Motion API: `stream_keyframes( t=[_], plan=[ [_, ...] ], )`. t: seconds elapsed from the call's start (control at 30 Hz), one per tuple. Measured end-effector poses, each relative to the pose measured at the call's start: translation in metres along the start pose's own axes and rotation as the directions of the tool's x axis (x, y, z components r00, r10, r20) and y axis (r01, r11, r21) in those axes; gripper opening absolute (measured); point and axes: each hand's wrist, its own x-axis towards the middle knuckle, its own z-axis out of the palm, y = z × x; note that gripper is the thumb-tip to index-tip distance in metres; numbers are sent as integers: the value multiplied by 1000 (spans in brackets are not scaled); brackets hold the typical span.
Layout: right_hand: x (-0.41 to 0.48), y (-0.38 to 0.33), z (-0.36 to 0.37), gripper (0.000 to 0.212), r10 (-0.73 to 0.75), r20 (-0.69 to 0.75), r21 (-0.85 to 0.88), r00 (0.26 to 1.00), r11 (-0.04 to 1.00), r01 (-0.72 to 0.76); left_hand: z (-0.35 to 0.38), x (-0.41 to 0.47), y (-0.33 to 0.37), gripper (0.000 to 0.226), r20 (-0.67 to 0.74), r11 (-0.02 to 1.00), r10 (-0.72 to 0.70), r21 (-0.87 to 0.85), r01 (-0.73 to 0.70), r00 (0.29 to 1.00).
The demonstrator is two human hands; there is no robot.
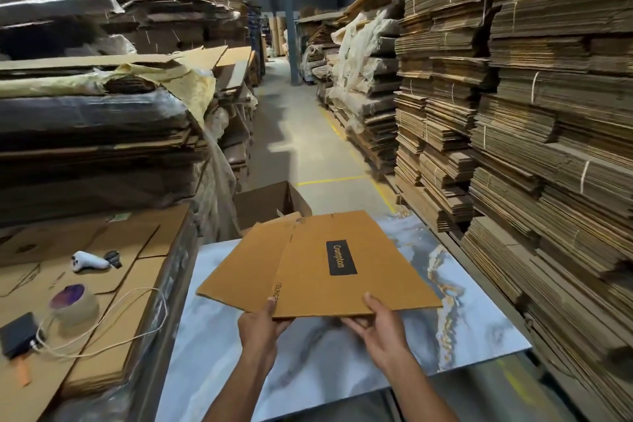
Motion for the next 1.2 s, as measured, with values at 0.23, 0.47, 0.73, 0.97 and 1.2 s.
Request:
stream_keyframes(
  t=[0.23,0.47,0.73,0.97,1.2],
  plan=[
    [7,-21,29,41,-100,89,-89,991,990,107,8,-14,23,25,-32,997,35,-63,-37,999],
    [-4,-20,94,45,-15,360,-133,933,989,67,-9,-47,69,8,-238,962,175,-166,-218,955],
    [-90,90,162,34,381,608,-362,697,914,-185,-158,-132,97,10,-641,864,266,-172,-473,720],
    [-250,243,173,52,710,590,-678,384,694,-242,-294,-312,86,20,-919,756,233,-35,-654,318],
    [-401,360,121,26,849,503,-822,164,528,-213,-419,-447,28,9,-963,654,115,-112,-748,244]
  ],
)
